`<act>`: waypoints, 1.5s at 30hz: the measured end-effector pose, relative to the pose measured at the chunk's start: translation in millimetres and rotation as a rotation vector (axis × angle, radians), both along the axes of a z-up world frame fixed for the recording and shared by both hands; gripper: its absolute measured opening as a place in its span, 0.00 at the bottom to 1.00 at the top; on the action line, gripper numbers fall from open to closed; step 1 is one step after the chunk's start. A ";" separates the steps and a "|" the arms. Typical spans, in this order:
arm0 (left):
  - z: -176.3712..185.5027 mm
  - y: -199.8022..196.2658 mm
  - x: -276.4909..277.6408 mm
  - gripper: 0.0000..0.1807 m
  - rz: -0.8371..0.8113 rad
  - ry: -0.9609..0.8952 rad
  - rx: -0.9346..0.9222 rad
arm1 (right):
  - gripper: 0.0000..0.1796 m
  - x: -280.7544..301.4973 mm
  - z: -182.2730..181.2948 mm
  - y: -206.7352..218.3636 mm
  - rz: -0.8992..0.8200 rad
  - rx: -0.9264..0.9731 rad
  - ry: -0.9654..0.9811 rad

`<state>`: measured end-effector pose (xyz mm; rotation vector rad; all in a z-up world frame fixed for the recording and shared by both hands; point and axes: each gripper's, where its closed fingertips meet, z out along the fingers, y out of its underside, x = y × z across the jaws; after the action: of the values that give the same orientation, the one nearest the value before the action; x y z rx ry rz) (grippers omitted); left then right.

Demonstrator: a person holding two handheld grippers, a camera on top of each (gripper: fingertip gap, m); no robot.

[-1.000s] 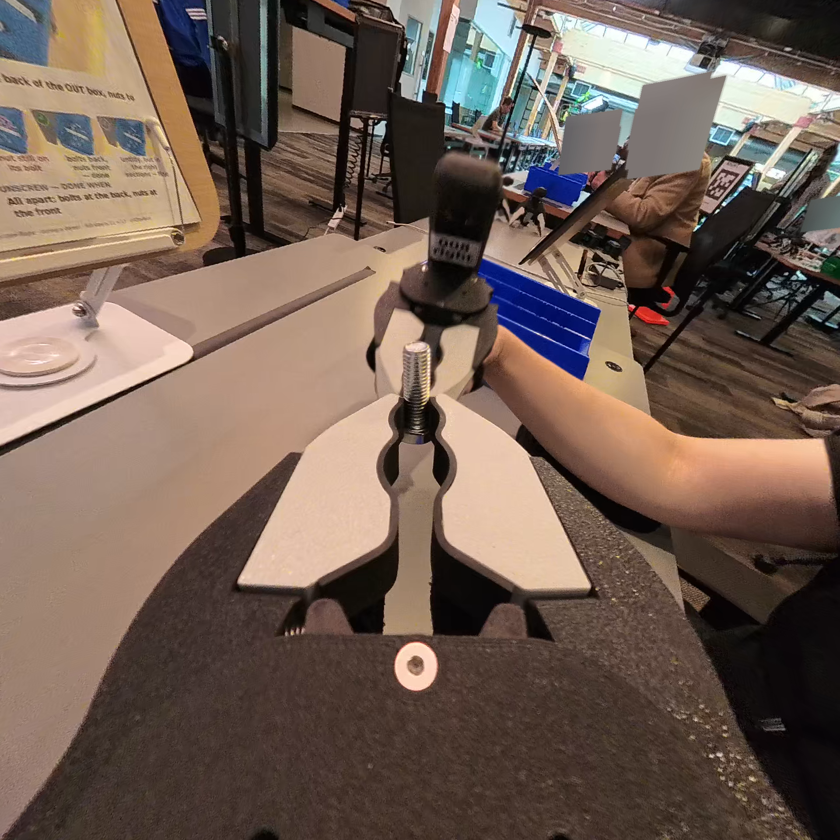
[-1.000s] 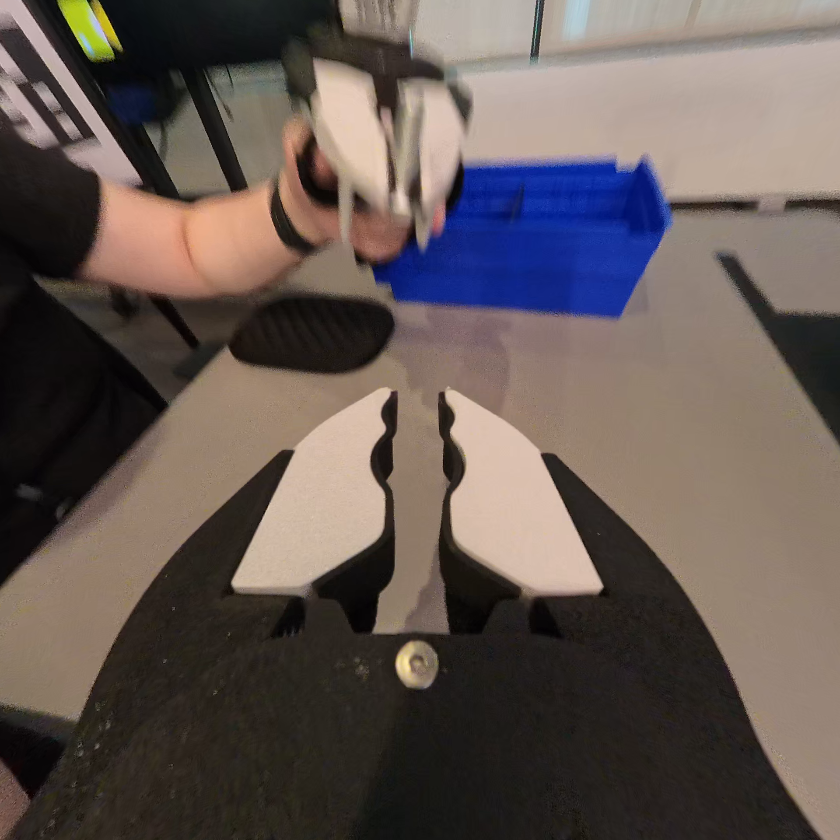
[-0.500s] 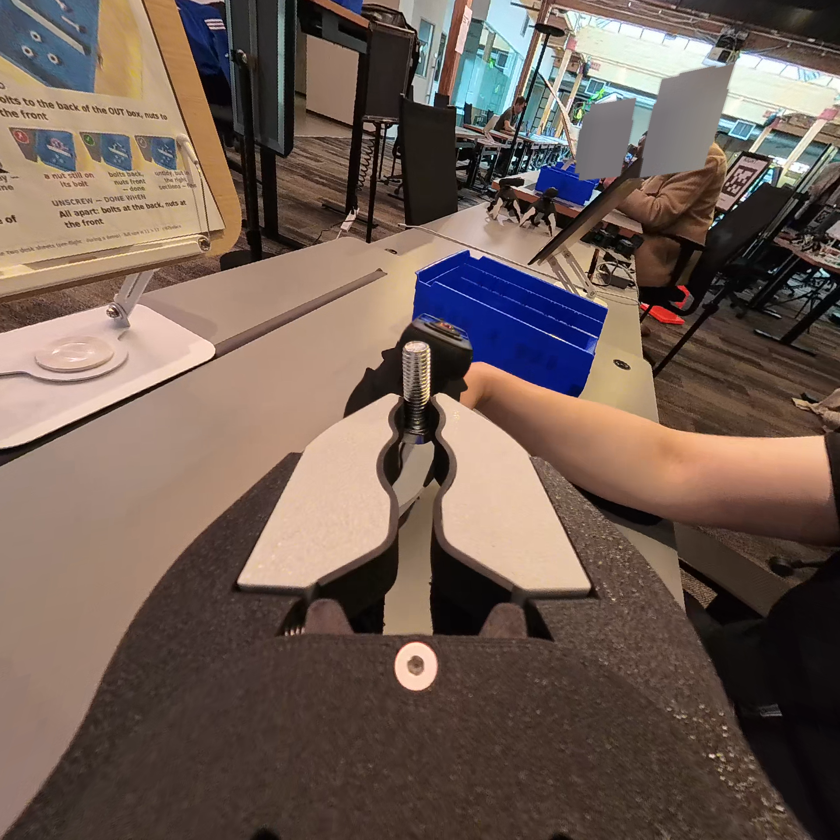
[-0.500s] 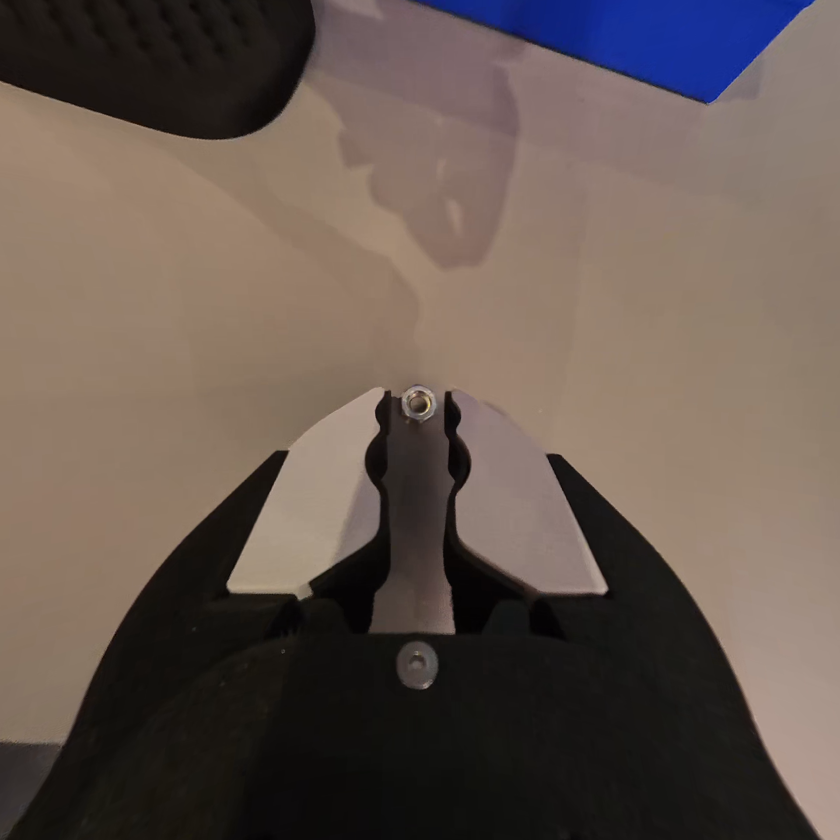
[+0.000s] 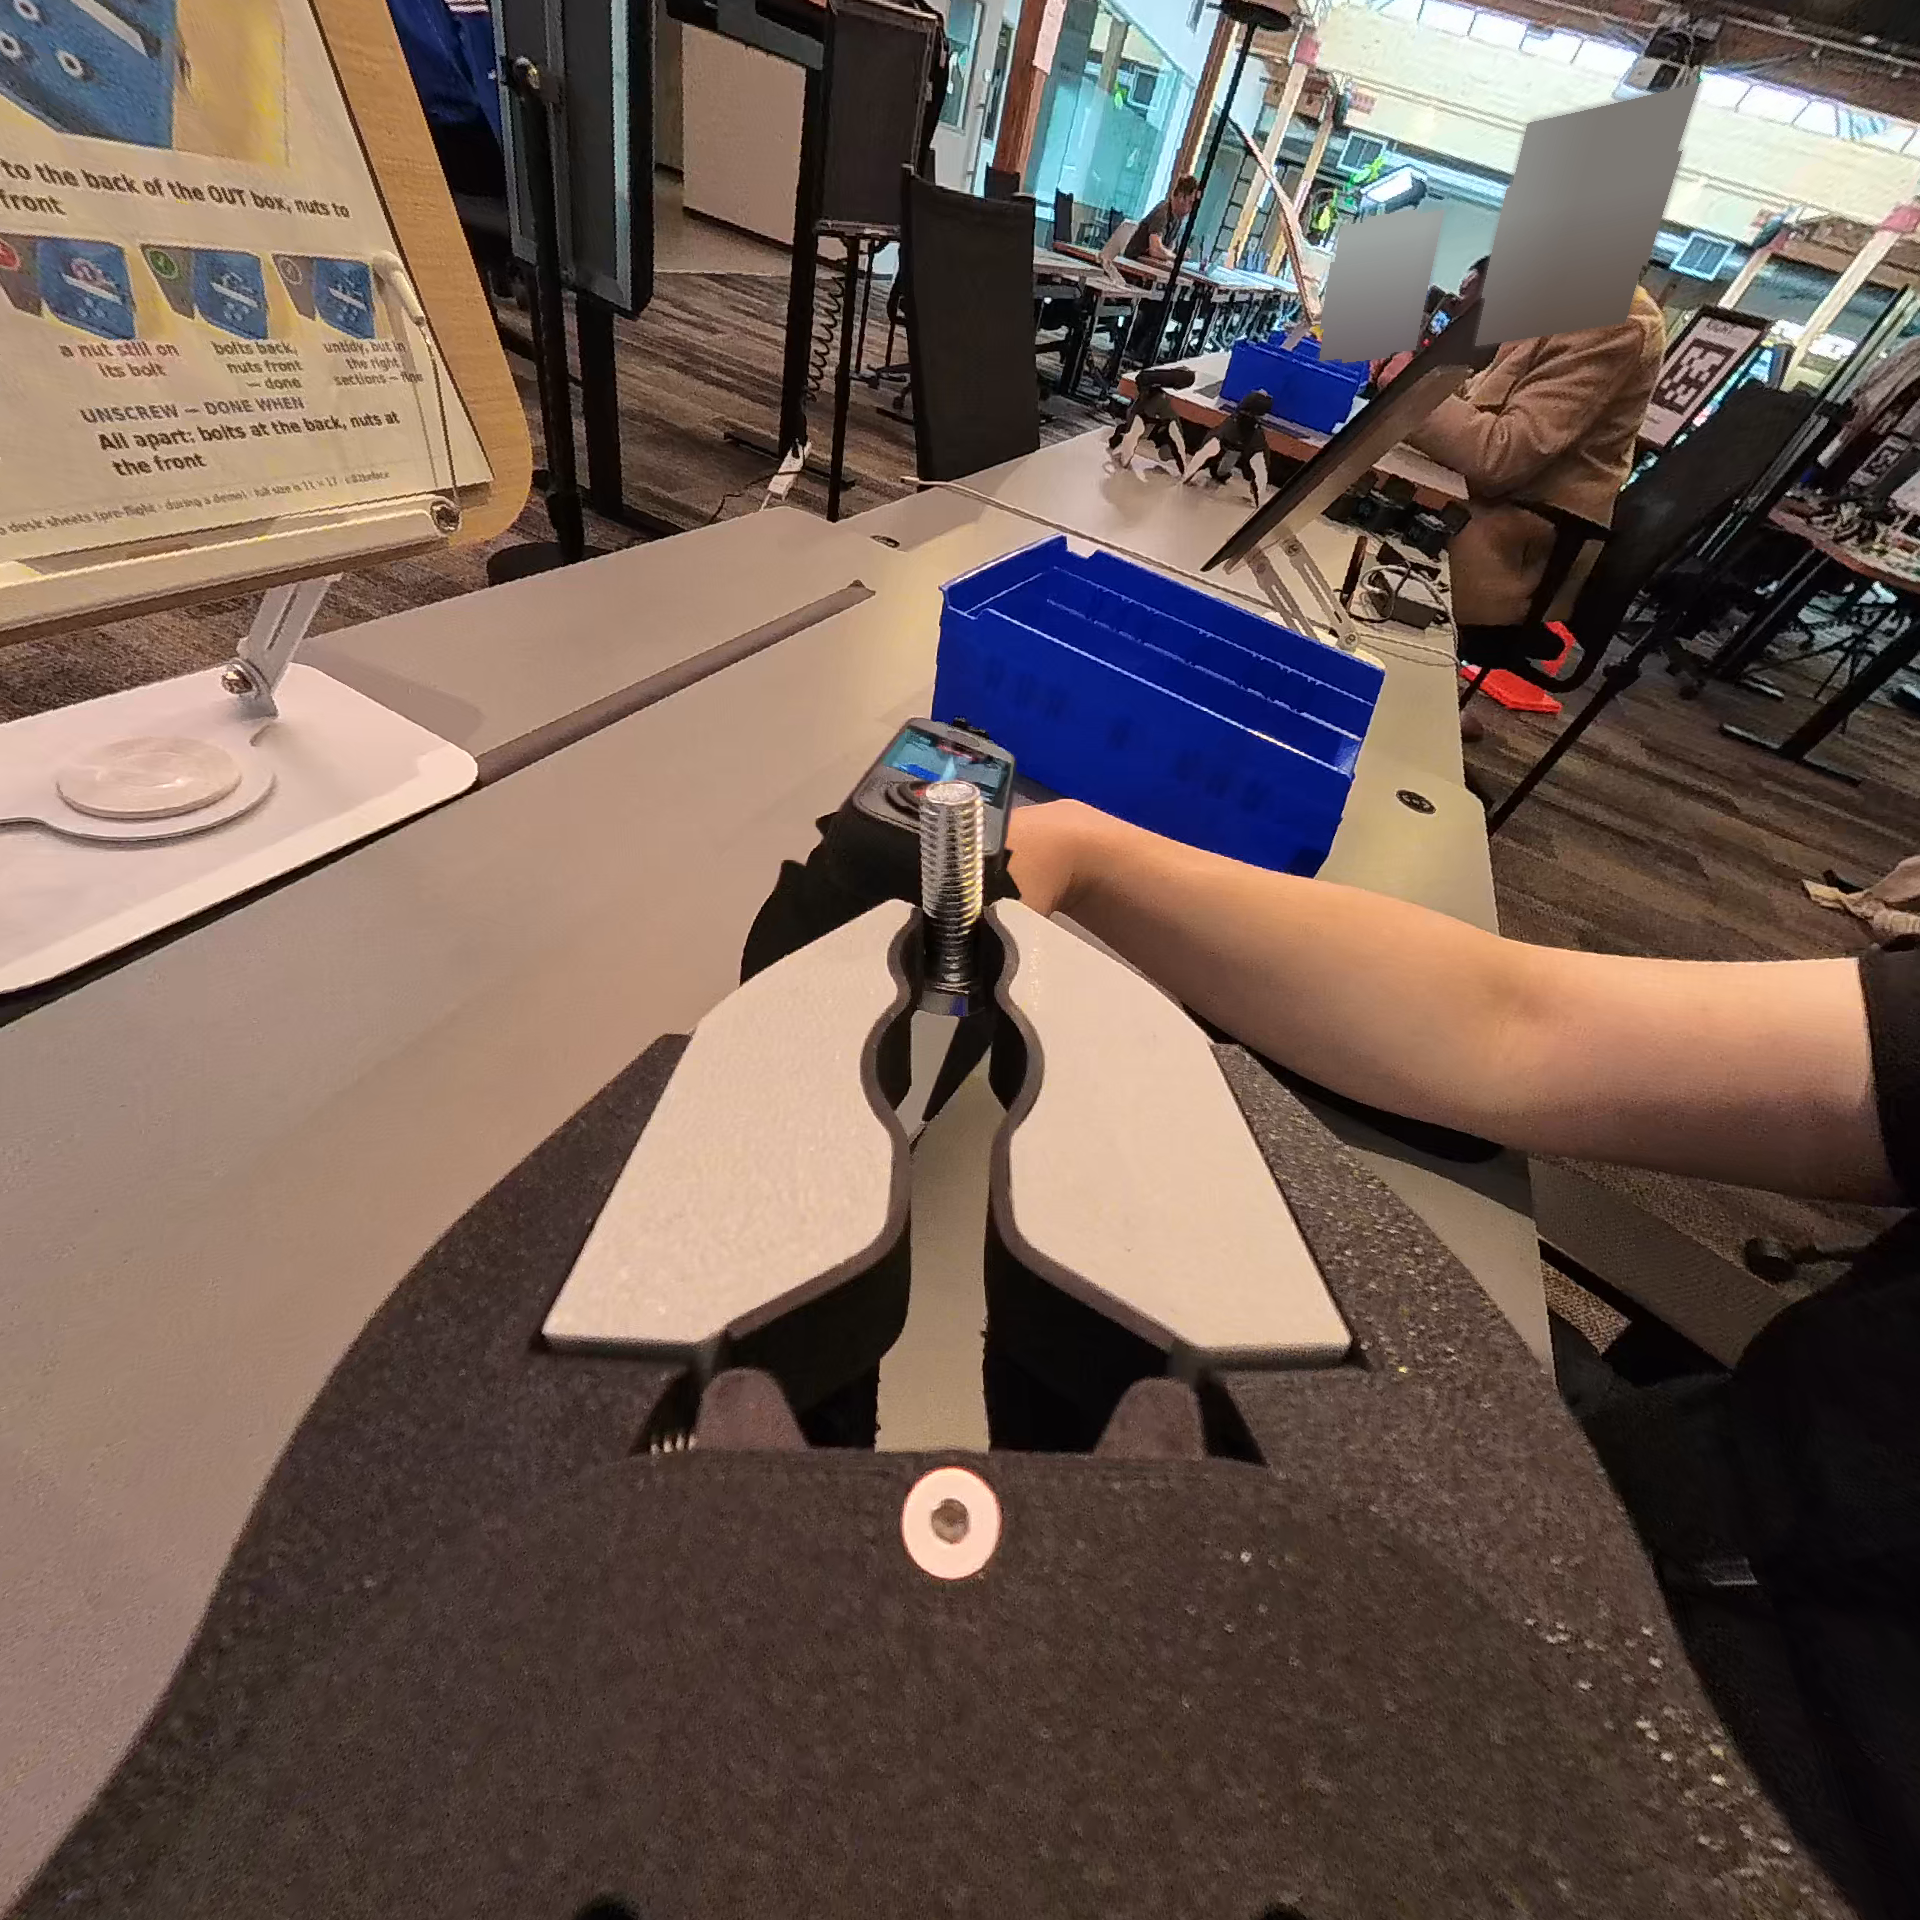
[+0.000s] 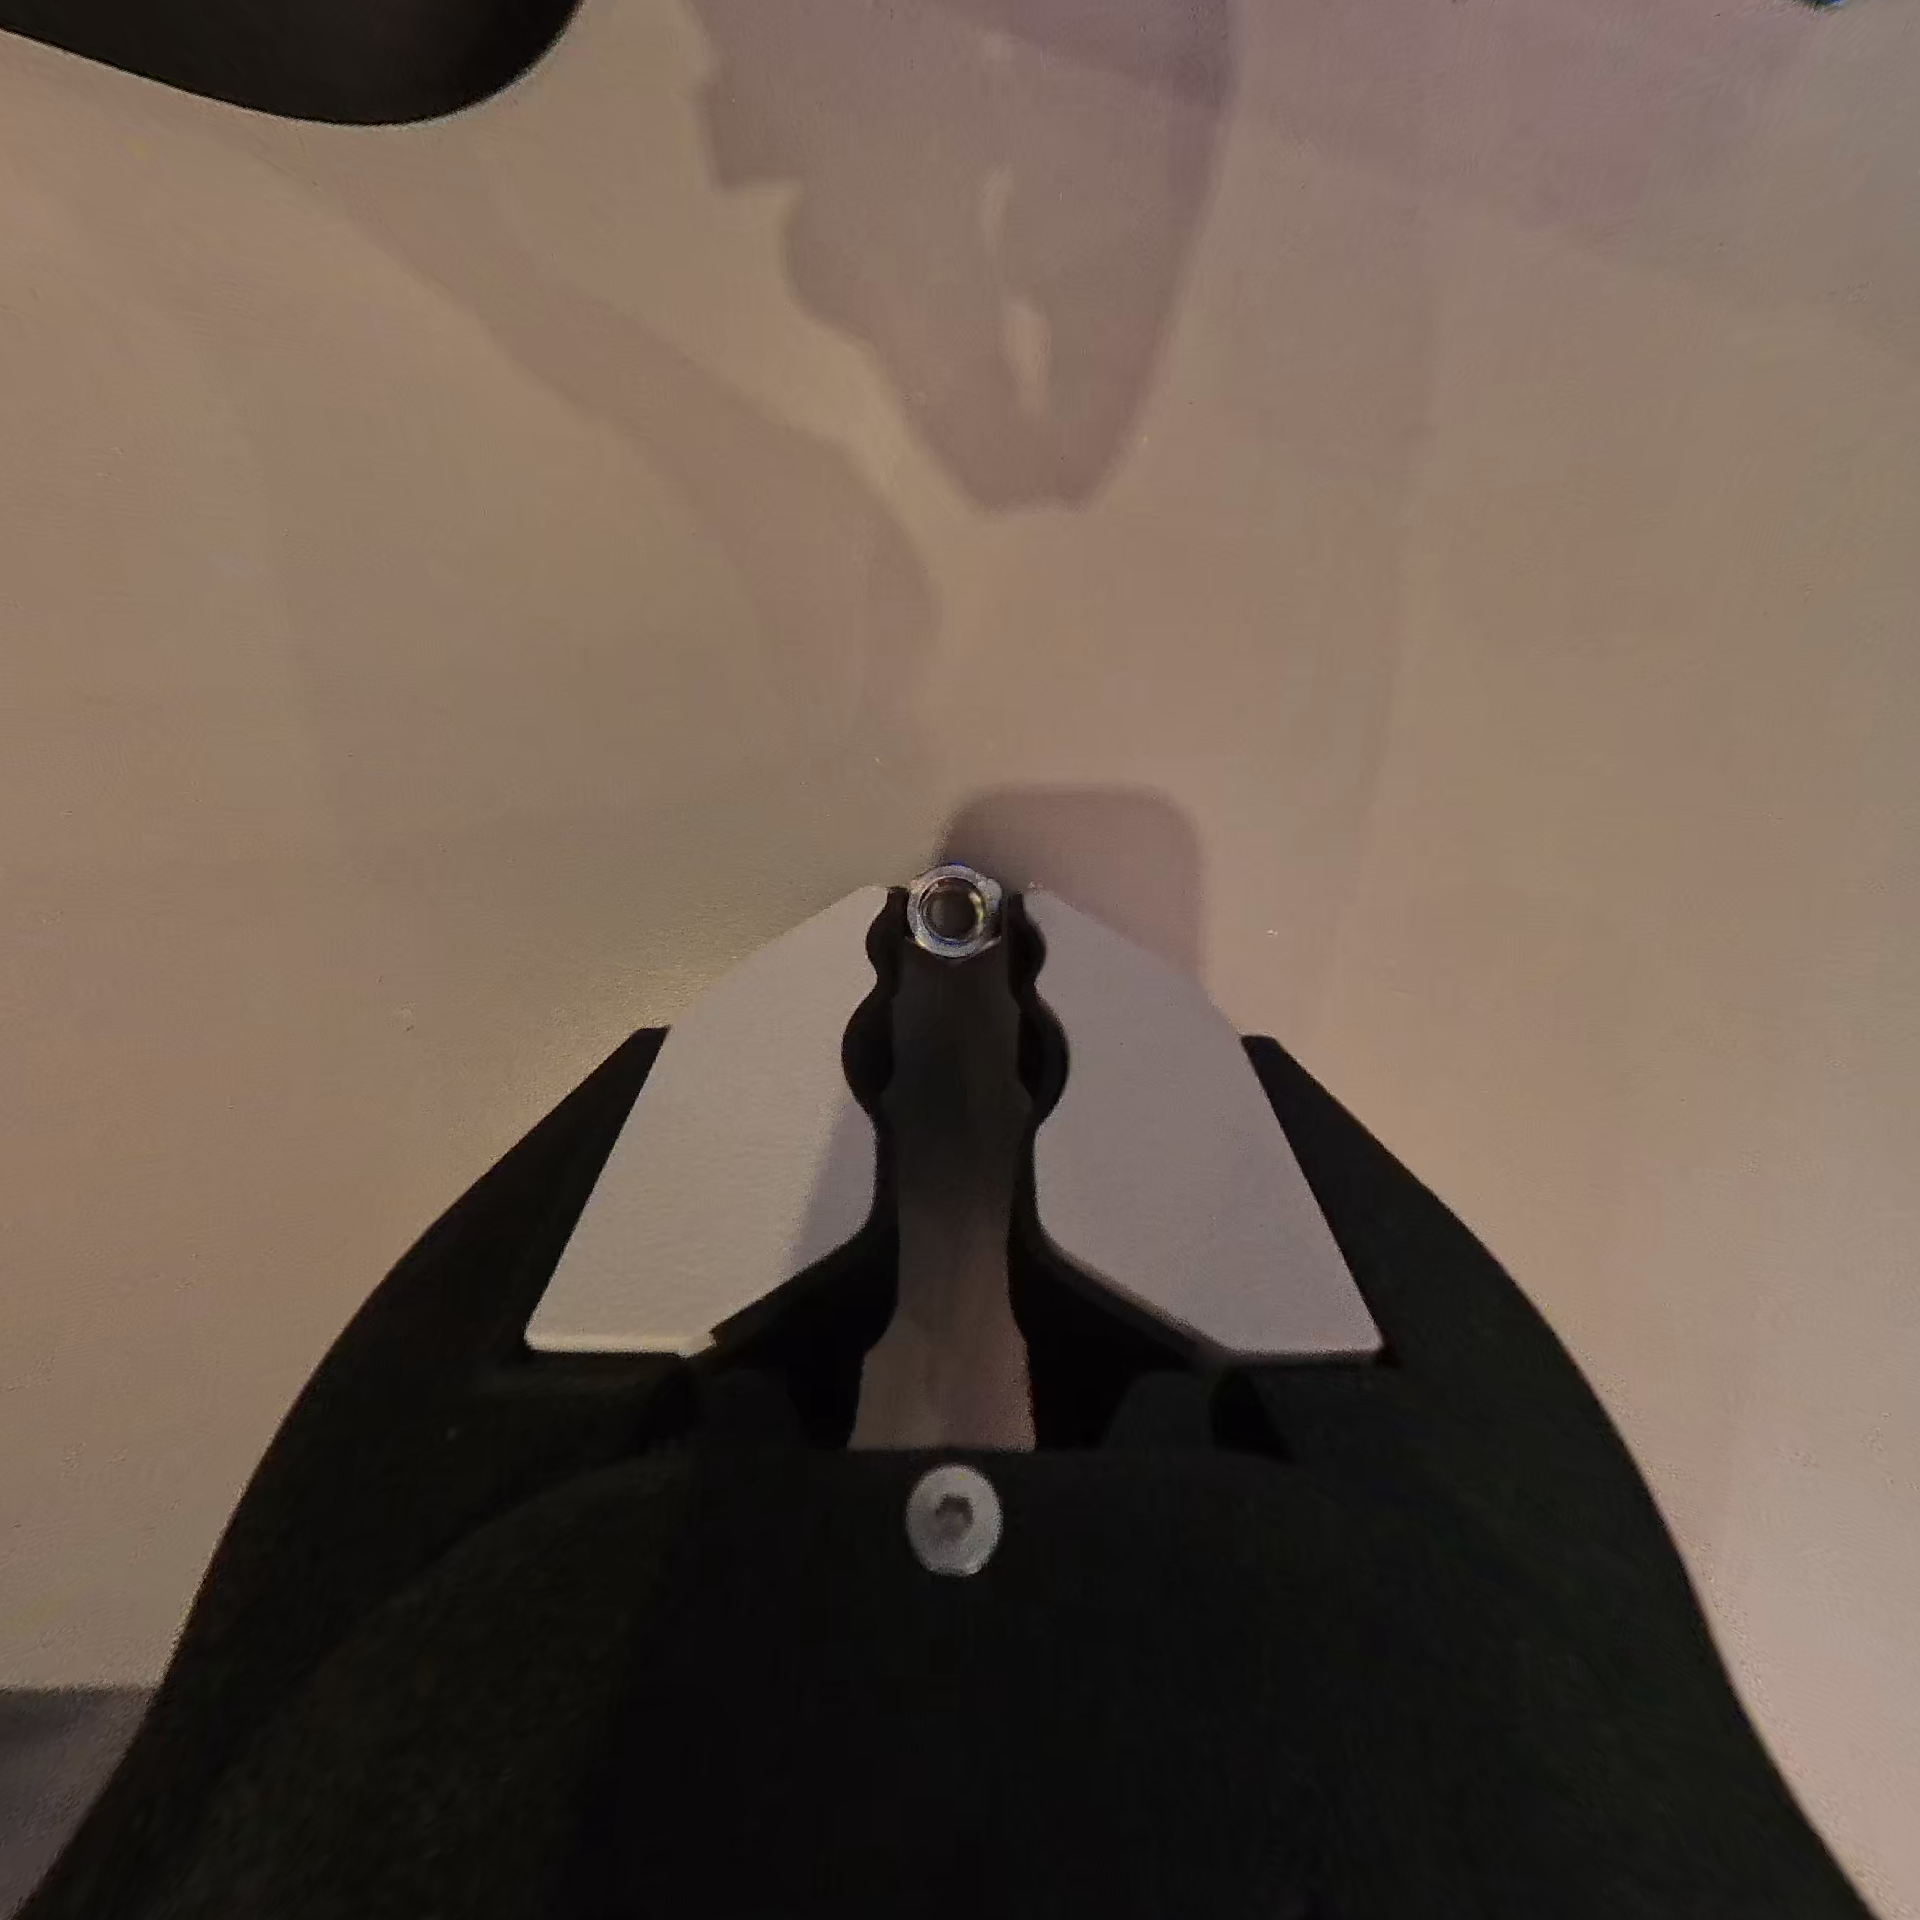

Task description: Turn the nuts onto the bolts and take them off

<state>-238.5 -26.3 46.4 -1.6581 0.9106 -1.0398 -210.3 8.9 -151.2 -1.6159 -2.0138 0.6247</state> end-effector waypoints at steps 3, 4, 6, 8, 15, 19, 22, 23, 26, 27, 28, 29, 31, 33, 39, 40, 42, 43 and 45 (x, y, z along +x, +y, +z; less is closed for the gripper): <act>-1.5 0.5 0.8 0.05 0.000 0.004 -0.003 | 0.09 -0.3 -0.3 -1.6 -0.006 -0.037 0.004; -2.2 1.2 1.0 0.05 0.001 0.007 -0.002 | 0.09 -0.4 -0.4 -2.3 -0.007 -0.049 0.007; -3.6 3.5 1.6 0.05 0.004 0.014 -0.002 | 0.09 -0.2 -0.4 -3.1 -0.010 -0.068 0.011; -4.5 7.4 2.2 0.05 0.008 0.024 0.001 | 0.09 0.7 -0.1 -4.2 -0.009 -0.087 0.014; -20.1 31.5 13.2 0.05 -0.011 0.172 0.021 | 0.09 17.5 80.5 0.9 -0.056 -0.094 0.287; -32.0 41.6 31.6 0.05 -0.070 0.252 0.001 | 0.09 48.3 149.1 3.9 -0.118 -0.089 0.525; -34.7 45.9 50.7 0.05 -0.119 0.283 -0.008 | 0.09 68.1 182.3 7.1 -0.191 -0.100 0.622; -35.2 47.4 56.8 0.05 -0.131 0.292 -0.010 | 0.09 72.8 190.3 5.3 -0.198 -0.110 0.641; -38.2 50.0 71.4 0.05 -0.176 0.338 -0.009 | 0.09 85.2 202.1 1.0 -0.214 -0.088 0.650; -40.1 49.7 74.4 0.05 -0.195 0.358 -0.006 | 0.09 89.4 201.5 1.2 -0.228 -0.071 0.631; -41.5 48.7 77.2 0.05 -0.215 0.371 -0.003 | 0.09 93.1 199.6 1.4 -0.239 -0.054 0.611; -43.3 46.7 79.6 0.05 -0.237 0.381 -0.006 | 0.09 96.3 197.7 1.6 -0.247 -0.042 0.594; -49.1 44.5 81.4 0.05 -0.257 0.404 -0.006 | 0.09 99.3 195.1 1.7 -0.250 -0.035 0.584; -59.2 41.7 80.8 0.05 -0.272 0.435 -0.007 | 0.09 98.0 191.9 2.1 -0.246 -0.063 0.588; -77.6 35.6 80.4 0.05 -0.314 0.440 -0.031 | 0.09 79.0 178.0 0.5 -0.202 -0.150 0.585; -79.0 34.5 80.5 0.05 -0.319 0.440 -0.030 | 0.09 74.9 175.8 -0.7 -0.191 -0.159 0.589; -83.6 32.9 79.2 0.05 -0.325 0.466 -0.020 | 0.09 66.8 170.4 -2.5 -0.176 -0.173 0.585; -85.4 32.8 78.4 0.05 -0.325 0.483 -0.015 | 0.09 63.1 167.3 -3.3 -0.170 -0.177 0.575; -84.5 32.4 79.3 0.05 -0.326 0.488 -0.014 | 0.09 57.9 158.7 -4.7 -0.155 -0.161 0.525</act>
<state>-159.2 6.1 -38.1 -1.8519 1.5349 -0.8597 -152.4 4.2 7.5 -1.4801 -1.4751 1.0465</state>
